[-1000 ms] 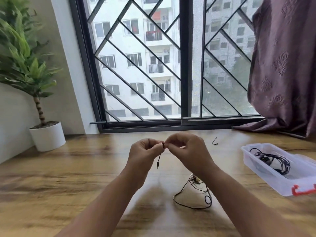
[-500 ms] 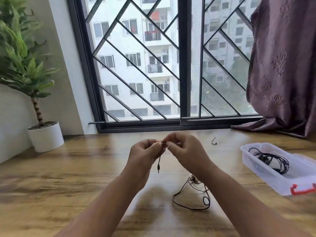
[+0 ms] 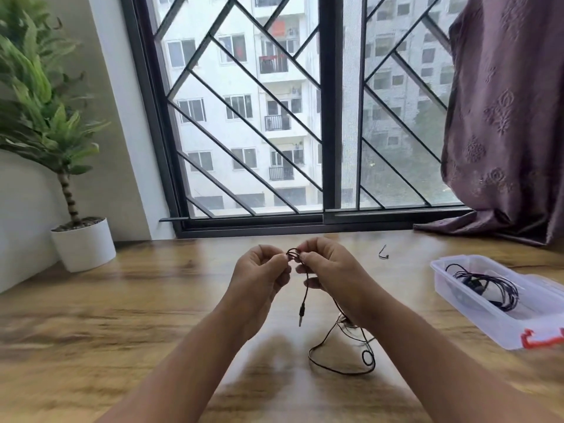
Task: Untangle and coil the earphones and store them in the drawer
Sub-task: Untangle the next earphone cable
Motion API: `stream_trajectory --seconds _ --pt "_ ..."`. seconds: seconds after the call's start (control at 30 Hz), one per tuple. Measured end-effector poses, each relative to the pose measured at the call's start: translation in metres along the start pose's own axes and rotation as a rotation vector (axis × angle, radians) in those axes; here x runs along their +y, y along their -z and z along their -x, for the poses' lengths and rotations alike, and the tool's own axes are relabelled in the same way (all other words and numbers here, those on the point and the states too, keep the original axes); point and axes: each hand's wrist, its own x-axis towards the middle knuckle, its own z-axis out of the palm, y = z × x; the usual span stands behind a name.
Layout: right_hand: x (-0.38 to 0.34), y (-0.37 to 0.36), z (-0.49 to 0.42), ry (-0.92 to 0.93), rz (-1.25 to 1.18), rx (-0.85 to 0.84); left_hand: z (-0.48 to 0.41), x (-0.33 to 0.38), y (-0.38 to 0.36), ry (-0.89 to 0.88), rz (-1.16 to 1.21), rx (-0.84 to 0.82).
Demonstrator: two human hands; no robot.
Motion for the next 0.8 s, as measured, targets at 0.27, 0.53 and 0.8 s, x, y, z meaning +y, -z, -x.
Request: stream_trajectory --seconds 0.27,0.53,0.8 --pt "0.001 0.002 0.0 -0.064 -0.007 -0.008 0.003 -0.003 -0.001 -0.141 -0.361 -0.027" --pt "0.002 0.006 -0.004 -0.135 -0.05 0.095 0.004 -0.006 -0.001 -0.132 -0.381 -0.129" --pt "-0.003 0.013 -0.003 -0.016 0.081 0.159 0.001 -0.006 0.002 -0.027 -0.189 -0.156"
